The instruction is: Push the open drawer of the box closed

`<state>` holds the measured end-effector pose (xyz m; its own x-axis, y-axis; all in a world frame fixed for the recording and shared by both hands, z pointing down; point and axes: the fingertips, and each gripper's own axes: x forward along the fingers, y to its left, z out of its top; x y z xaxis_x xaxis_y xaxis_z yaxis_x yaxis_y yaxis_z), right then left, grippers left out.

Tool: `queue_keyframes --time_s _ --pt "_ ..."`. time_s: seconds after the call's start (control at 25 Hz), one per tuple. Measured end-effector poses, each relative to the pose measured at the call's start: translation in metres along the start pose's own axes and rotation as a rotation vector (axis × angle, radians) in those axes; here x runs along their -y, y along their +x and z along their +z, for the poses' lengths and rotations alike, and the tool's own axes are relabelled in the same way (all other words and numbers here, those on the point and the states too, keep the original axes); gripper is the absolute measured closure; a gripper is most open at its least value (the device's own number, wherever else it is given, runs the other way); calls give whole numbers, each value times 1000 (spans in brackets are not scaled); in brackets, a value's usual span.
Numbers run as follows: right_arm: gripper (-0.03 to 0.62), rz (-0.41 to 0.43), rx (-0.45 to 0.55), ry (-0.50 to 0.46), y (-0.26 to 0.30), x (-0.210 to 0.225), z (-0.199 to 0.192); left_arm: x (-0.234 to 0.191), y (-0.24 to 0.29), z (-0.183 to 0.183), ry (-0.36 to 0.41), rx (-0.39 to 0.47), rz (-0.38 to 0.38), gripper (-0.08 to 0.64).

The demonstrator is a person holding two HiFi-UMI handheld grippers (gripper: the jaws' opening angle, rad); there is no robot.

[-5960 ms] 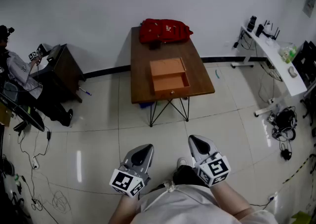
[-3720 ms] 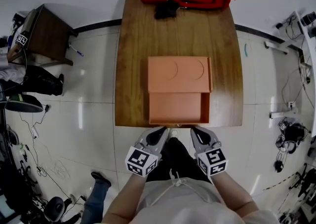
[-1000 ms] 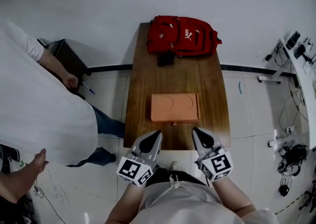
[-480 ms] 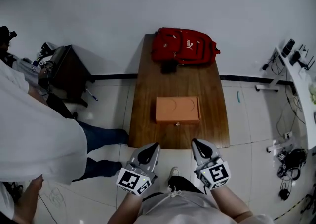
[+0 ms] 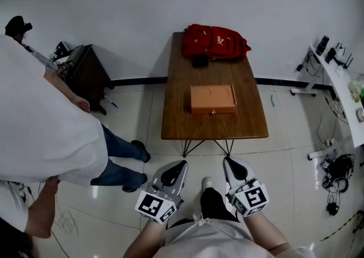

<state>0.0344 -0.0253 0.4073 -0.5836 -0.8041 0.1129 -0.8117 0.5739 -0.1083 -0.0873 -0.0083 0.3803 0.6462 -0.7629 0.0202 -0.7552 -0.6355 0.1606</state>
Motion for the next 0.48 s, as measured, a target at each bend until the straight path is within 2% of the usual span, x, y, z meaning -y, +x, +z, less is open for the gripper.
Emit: queue_keyframes --time_s 0.12,0.24,0.36,0.48 --pt "589 -4 22 -49 -32 -40 -1 22 -42 2 9 10 -13 561" --pt "589 -23 6 -56 -63 -71 -4 47 -72 0 5 9 -38 561" --pt "589 -29 -1 -85 -89 -92 -6 68 -93 -2 0 9 -63 561" --pt "589 -46 1 -59 -108 -99 -7 86 -106 -2 -6 9 -75 561"
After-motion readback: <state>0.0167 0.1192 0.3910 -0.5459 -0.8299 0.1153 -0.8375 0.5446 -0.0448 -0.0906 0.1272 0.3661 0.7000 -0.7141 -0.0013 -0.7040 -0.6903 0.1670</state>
